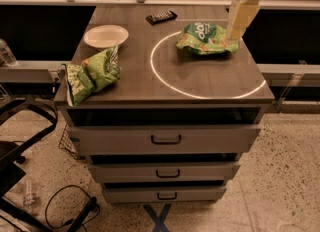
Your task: Pick green rice chip bag
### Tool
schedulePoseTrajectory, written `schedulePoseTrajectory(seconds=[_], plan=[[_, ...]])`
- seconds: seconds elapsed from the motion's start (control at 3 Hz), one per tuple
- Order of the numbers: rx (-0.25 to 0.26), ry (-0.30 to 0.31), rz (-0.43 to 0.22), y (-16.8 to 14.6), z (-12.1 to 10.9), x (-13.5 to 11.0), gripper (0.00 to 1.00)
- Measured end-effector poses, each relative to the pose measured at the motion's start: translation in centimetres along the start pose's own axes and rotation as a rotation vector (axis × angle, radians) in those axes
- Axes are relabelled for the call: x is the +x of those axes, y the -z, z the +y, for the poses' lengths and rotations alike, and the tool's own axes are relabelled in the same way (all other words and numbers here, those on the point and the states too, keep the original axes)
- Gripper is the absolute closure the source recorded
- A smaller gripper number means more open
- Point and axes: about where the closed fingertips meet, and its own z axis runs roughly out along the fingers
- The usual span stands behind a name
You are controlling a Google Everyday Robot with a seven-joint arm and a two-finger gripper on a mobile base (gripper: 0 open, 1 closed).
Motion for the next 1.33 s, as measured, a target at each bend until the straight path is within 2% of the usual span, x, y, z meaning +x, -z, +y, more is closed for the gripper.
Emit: schedulePoseTrajectory(seconds=[0.33, 0.67, 1.0, 1.33], plan=[[-0.034, -0.013, -0.045, -3.1, 0.1, 0.0, 0.0], [-0.09, -0.047, -0.123, -8.9, 0.1, 0.2, 0.0], [-0.167, -0.086, -0.184, -14.8, 0.8, 0.8, 0.0], [-0.227, -0.137, -0.217, -18.8, 2.1, 1.6, 0.0]])
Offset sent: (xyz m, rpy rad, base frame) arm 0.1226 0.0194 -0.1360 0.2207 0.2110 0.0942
